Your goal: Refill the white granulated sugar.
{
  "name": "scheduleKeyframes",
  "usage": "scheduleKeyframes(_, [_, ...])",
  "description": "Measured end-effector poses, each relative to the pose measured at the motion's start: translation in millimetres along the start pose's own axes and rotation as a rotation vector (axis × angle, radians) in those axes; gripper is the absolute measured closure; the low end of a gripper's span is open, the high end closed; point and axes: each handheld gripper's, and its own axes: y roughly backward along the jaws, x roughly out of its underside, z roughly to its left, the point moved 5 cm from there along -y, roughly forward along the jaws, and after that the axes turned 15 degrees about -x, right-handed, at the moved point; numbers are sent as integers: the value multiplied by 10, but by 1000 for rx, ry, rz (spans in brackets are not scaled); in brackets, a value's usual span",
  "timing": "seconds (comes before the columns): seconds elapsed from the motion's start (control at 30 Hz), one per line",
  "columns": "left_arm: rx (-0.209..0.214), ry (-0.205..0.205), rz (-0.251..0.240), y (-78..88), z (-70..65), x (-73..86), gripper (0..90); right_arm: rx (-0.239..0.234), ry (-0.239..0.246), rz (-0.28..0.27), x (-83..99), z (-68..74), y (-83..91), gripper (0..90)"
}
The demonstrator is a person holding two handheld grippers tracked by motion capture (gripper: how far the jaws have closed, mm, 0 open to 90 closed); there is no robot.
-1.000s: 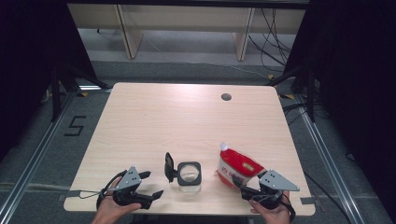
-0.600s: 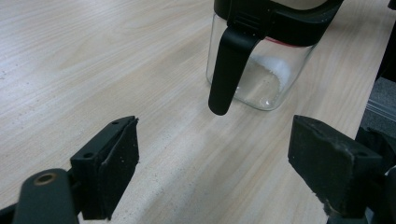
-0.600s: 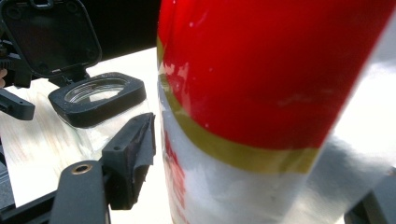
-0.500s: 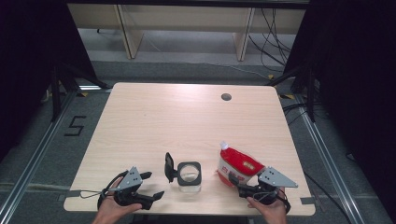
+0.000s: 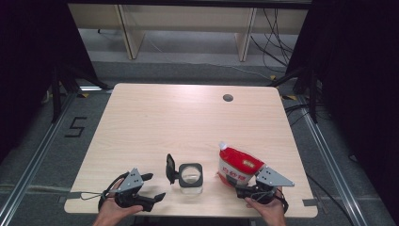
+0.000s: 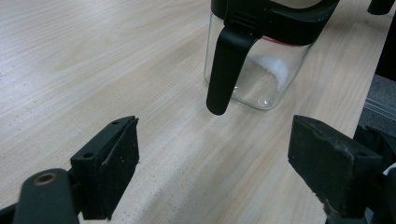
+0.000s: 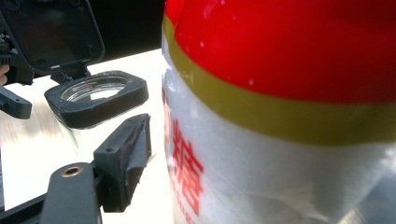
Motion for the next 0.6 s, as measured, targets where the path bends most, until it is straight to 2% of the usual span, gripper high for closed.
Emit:
scheduleKeyframes(0.07, [-9,-14,15,10,12,7,159,-13,20,6,3,-17,-8,268])
scheduleKeyframes(0.1, [-2,6,4,8,-8,1,160,-24,10,-9,9,-26,-14,271])
scheduleKeyframes(0.13, [1,5,2,6,-8,1,160,-24,10,-9,9,-26,-14,271])
scheduleKeyframes(0.17, [5,9,-1,5,-13,-1,160,-17,10,14,17,-33,-17,273])
scheduleKeyframes(0.2, [5,7,0,5,-13,0,160,0,-11,-6,22,-29,-25,279])
scheduleKeyframes(0.23, [10,6,2,4,-12,2,161,-6,12,-8,21,-51,-37,286])
scheduleKeyframes(0.27, [-1,-17,12,5,11,8,160,-7,-1,9,30,-48,-29,291])
scheduleKeyframes(0.3, [-1,-17,12,4,12,8,161,8,14,-14,29,-71,-51,299])
scheduleKeyframes(0.33, [-1,-18,12,4,15,9,160,-4,6,5,38,-69,-46,301])
scheduleKeyframes(0.37, [-6,-20,15,8,16,9,160,-8,-1,1,41,-75,-59,301])
scheduleKeyframes(0.47, [1,-20,13,3,13,11,162,-10,8,24,43,-83,-54,304])
scheduleKeyframes(0.5, [7,0,3,0,-8,5,162,-22,0,17,44,-77,-65,304])
scheduleKeyframes(0.53, [11,12,-3,-2,-20,1,162,-25,25,7,41,-99,-80,304])
scheduleKeyframes(0.57, [11,2,-5,-2,-15,-1,162,-14,-11,3,48,-75,-83,305])
scheduleKeyframes(0.6, [11,-3,-6,-2,-12,-3,162,-14,-11,3,48,-75,-83,305])
